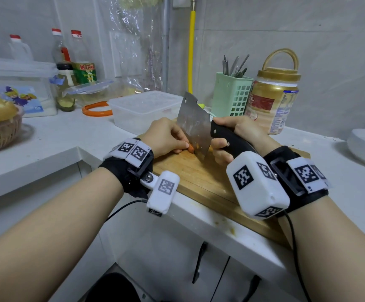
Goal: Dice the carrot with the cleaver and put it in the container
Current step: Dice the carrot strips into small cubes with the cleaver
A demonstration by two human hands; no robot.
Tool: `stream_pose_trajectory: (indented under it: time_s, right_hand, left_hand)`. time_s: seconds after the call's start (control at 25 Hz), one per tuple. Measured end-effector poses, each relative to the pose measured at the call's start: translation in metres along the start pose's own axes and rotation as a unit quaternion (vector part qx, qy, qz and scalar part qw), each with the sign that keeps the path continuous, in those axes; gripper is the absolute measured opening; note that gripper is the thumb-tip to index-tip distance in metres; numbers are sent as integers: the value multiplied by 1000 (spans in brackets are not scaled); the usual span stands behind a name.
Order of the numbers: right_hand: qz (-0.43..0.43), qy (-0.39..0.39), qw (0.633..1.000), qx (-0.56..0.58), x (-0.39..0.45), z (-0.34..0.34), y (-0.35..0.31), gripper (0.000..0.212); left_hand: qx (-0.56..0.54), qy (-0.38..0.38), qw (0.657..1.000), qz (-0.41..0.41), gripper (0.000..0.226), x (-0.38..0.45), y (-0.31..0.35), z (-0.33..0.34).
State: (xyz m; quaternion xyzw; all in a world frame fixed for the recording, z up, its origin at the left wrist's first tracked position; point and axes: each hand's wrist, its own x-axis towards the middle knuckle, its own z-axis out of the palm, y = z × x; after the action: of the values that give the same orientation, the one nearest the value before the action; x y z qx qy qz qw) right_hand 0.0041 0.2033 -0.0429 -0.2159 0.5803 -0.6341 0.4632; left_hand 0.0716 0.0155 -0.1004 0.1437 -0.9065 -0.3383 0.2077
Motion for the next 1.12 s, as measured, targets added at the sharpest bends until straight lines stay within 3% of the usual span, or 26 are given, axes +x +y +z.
stream_pose_trajectory:
  time_s: [0.32, 0.72, 1.12]
  right_hand:
    - [7, 15, 999, -49, 4, 7, -9, 26]
    - [23, 15, 1000, -11, 4, 12, -12, 32]
    - [21, 43, 999, 11, 15, 15, -8, 28]
  left_hand:
    - [-53, -13, 998, -13, 10, -1, 1, 1]
    - [-82, -38, 995, -33, 3, 4, 3, -4]
    - [-93, -66, 993, -31, 13, 8, 2, -7]
